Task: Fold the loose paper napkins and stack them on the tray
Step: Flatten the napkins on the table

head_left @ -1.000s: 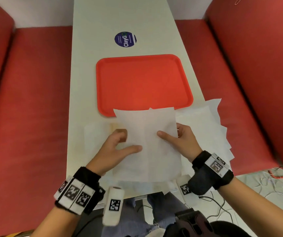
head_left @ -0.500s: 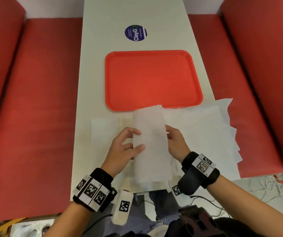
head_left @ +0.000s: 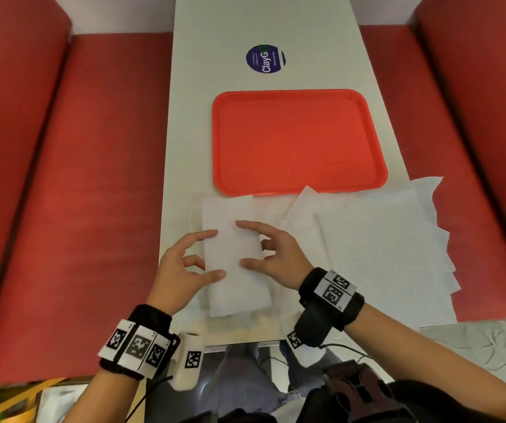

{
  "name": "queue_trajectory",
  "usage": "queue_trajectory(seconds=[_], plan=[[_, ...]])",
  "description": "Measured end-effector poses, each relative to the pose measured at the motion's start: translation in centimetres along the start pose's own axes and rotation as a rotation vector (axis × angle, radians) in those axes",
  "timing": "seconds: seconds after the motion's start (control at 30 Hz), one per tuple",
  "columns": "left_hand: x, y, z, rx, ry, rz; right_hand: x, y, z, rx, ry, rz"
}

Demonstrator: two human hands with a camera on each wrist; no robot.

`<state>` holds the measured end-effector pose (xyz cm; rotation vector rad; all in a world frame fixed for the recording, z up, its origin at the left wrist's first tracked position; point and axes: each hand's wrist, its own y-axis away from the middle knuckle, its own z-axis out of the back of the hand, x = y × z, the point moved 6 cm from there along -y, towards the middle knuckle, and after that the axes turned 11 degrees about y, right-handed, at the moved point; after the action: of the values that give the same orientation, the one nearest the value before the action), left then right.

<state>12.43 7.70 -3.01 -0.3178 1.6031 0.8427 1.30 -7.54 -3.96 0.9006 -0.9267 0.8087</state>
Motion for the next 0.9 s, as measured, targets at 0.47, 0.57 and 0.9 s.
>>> queue_trajectory(seconds=[0.47,0.57,0.9], plan=[[4.0,-3.5,4.0,0.044,-0.381,-0.03,-2.4,-4.1,-6.9,0.036,0.491,-0.095],[4.1,-3.6,4.0,0.058,-0.373,-0.027,-2.6,-3.9,-6.5,0.003,0.485,-0.095],[5.1,-3.1,3.7,0.138,-0.156,0.043,-3.4,-2.6,-4.4,-0.074,0.321,-0.121]])
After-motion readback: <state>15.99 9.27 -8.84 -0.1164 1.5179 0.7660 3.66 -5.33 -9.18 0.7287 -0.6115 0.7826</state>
